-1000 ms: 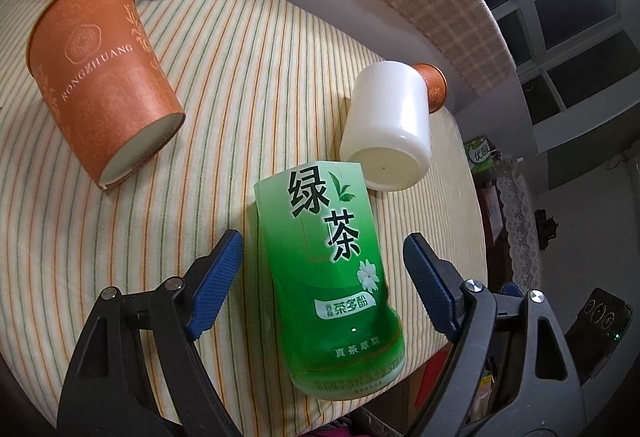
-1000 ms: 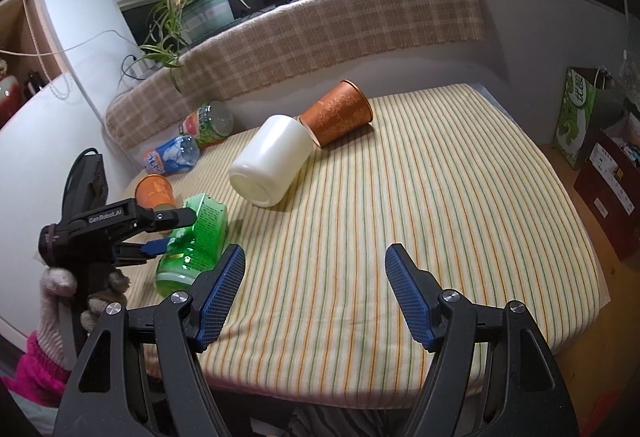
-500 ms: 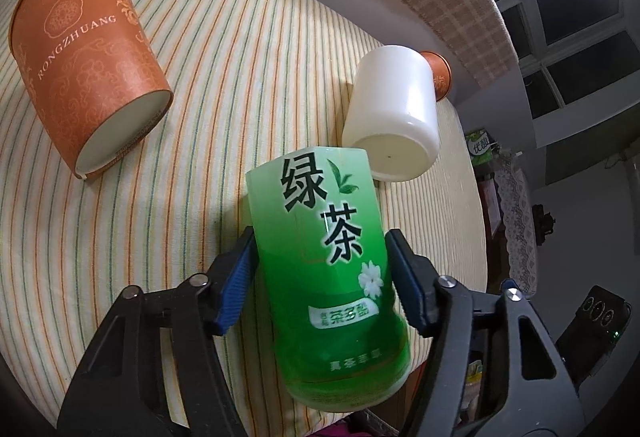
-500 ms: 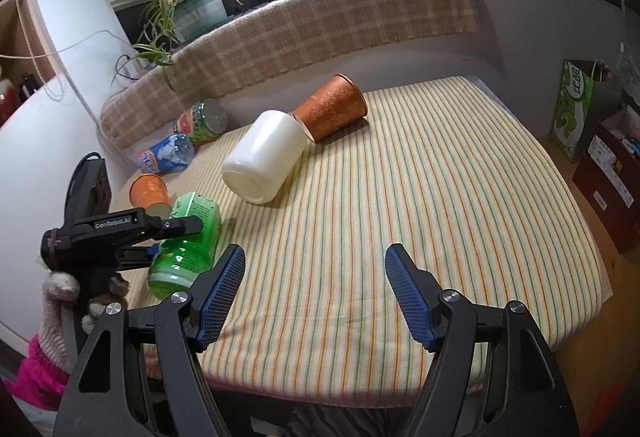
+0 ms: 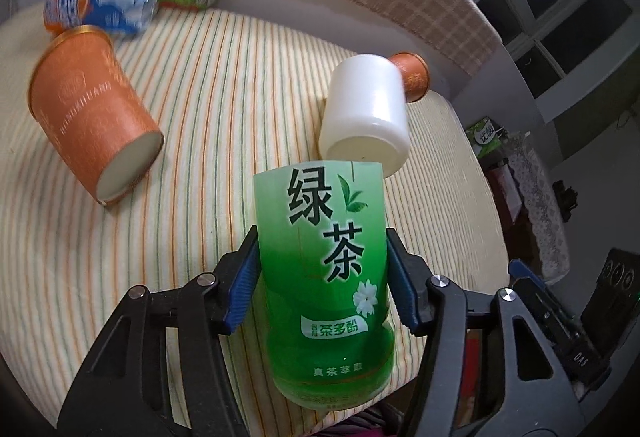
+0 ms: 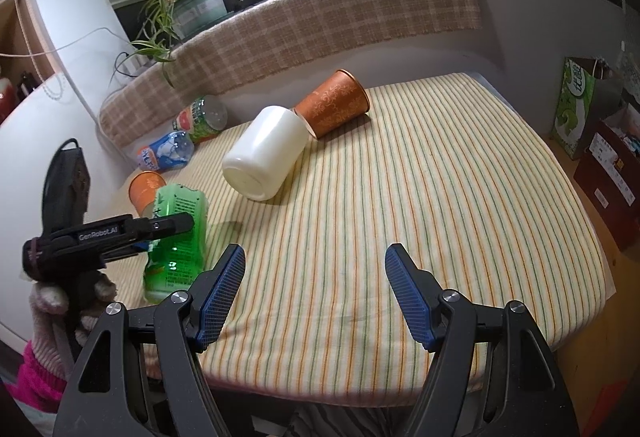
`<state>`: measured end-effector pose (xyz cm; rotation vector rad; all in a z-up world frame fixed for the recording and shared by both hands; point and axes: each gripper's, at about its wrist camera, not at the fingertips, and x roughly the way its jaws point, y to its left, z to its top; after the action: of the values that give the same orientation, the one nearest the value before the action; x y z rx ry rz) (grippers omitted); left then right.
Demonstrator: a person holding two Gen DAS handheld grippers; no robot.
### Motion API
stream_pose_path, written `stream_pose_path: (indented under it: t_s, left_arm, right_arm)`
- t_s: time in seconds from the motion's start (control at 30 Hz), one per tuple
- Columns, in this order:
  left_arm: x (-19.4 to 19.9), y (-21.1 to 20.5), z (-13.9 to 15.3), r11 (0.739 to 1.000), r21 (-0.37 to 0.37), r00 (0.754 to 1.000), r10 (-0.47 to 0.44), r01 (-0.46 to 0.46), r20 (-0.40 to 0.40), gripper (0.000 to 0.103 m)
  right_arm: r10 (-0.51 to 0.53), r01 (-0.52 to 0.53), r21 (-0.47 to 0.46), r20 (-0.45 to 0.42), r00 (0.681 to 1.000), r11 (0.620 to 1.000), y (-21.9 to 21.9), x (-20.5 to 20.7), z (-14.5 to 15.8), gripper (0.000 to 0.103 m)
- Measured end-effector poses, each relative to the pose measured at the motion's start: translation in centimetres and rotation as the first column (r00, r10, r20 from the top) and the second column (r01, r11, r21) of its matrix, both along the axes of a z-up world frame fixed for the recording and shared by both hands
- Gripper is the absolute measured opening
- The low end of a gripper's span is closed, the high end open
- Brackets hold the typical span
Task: Flip cup upright
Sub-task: 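Lift and rotate the bottle upright with the left tool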
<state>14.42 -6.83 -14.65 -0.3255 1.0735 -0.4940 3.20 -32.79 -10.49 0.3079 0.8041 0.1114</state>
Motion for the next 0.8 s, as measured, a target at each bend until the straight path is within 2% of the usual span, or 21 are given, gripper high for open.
stream_pose_path:
  t_s: [0.3, 0.8]
  left_arm:
    - [-2.0, -1.0, 2.4, 0.997, 0.080, 0.990, -0.032, 0.022, 0.135, 0.058]
    - [-2.6, -2.1, 4.0, 0.987, 0.161, 0.968, -0.042, 0.002, 0.249, 0.058]
  right_arm:
    - [0.004, -0.004, 0.001, -0.003, 1.000, 1.000, 0.2, 0.0, -0.1, 0.072]
    - [-0.007, 0.007, 0.018, -0.015, 1.000, 1.000, -0.1, -0.1, -0.3, 0.072]
